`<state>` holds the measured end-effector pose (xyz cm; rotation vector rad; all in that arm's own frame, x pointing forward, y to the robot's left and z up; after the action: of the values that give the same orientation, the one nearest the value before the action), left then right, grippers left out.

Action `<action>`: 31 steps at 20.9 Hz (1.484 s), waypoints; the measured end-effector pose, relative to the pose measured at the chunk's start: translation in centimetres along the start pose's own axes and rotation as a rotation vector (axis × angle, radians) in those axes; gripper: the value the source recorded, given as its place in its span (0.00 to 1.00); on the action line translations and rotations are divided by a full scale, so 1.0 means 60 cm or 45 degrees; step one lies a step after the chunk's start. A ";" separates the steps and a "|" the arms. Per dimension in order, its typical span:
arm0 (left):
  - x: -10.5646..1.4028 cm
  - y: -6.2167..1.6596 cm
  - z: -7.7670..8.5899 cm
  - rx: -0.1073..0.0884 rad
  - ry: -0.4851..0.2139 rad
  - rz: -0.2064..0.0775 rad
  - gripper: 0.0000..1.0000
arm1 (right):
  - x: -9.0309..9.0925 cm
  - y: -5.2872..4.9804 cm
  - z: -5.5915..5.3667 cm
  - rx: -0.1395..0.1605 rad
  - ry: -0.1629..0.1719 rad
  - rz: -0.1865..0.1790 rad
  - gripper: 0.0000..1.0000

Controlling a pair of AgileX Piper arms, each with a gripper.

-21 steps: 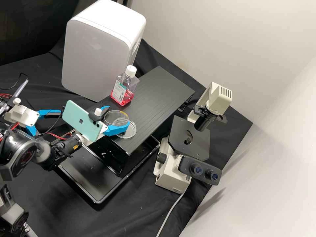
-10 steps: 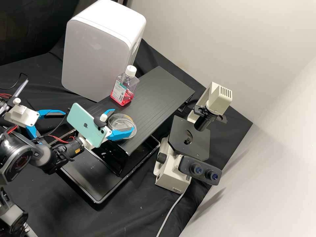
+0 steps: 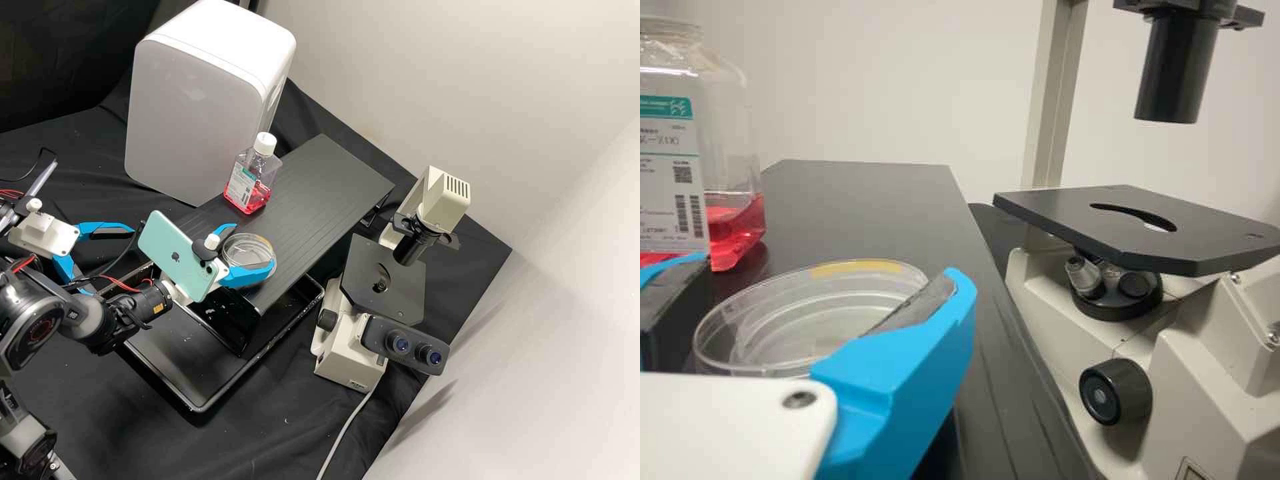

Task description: Place the lid on the petri dish

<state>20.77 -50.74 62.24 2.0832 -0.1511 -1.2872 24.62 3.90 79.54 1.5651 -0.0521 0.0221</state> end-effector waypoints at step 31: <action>0.000 0.000 0.000 0.000 0.000 0.000 1.00 | 0.002 0.002 0.039 0.122 0.001 -0.069 0.00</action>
<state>20.77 -50.74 62.24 2.0832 -0.1511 -1.2872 24.66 1.59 79.70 1.6619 -0.0076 -0.0177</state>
